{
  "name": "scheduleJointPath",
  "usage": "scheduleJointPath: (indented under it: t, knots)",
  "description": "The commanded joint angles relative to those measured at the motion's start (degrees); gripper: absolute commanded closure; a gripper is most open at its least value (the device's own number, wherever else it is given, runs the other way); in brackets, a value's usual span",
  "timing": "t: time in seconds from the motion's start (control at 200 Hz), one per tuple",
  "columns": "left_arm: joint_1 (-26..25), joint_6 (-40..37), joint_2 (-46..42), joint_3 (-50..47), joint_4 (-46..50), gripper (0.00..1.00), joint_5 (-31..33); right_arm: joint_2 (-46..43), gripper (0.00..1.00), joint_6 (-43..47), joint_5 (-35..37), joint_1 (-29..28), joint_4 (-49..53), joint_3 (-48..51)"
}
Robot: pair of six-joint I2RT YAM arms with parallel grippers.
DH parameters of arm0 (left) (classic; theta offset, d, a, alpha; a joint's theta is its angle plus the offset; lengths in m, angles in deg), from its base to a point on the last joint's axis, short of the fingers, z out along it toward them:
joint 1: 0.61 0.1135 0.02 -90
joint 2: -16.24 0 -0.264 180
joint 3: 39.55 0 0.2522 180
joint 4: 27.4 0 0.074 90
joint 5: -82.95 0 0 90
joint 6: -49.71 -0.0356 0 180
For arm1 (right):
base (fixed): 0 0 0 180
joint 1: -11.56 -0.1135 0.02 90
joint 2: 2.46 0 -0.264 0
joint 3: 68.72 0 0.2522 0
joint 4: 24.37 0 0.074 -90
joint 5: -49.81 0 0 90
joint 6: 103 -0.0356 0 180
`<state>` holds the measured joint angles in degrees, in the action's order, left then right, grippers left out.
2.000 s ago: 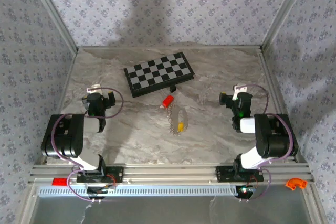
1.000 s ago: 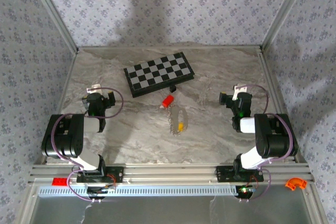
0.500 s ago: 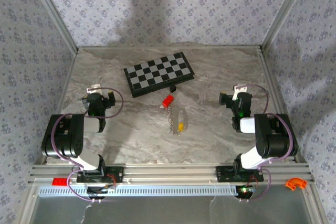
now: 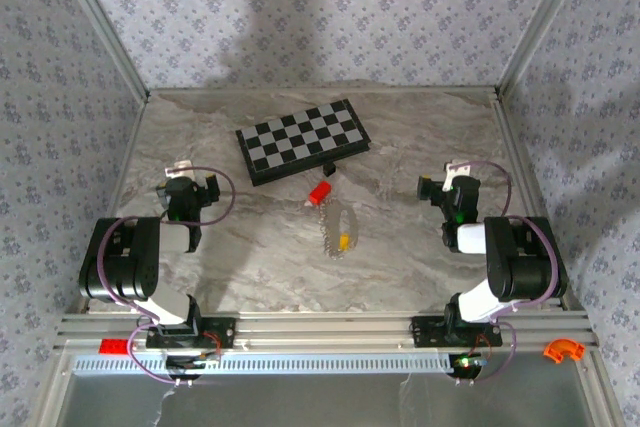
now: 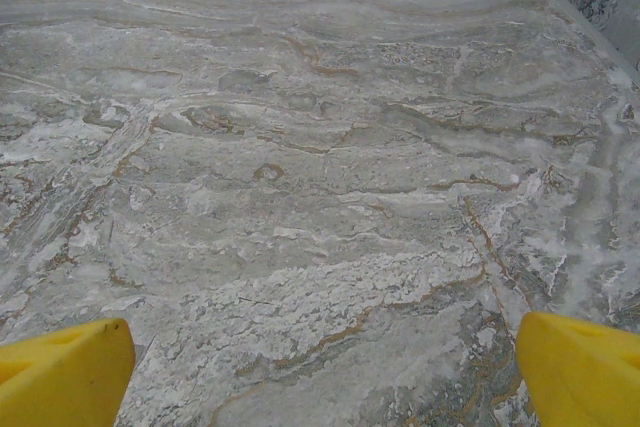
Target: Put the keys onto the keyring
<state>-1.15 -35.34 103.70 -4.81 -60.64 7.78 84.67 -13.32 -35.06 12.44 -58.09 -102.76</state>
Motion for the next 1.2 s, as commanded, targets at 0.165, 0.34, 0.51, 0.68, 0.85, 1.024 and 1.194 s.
scheduleJointPath:
  t: [0.165, 0.34, 0.51, 0.68, 0.85, 1.024, 1.194]
  knots:
    - [-0.4, -0.6, 0.3, 1.3, -2.2, 0.00, 0.8, 0.6, 0.00, 1.2, 0.1, 0.3, -1.5, -1.4]
    - [-0.4, -0.8, 0.3, 1.2, -2.4, 0.00, 0.6, -0.3, 0.00, 1.0, 2.1, 0.0, -1.4, -1.2]
    - [-0.4, -1.2, -2.3, 2.8, 2.5, 0.00, -0.5, -4.5, 0.00, 1.5, 2.6, -0.5, 1.8, -1.0]
    - [-1.4, -1.2, -9.0, 4.1, 11.3, 0.00, 1.1, -11.9, 0.00, 3.5, 4.7, -3.0, 9.3, -2.0]
    - [-7.6, -2.1, -17.4, 6.3, 21.2, 0.00, 4.5, -21.1, 0.00, -3.4, 10.5, -6.1, 22.0, -5.0]
    - [-13.8, 7.8, -26.5, 11.8, 38.9, 0.00, 0.9, -28.4, 0.00, -16.0, 7.6, -6.1, 46.3, -13.2]
    - [-19.6, 13.9, -27.4, 18.0, 53.5, 0.00, -12.9, -31.9, 0.01, -18.8, -3.3, -7.2, 56.6, -15.2]
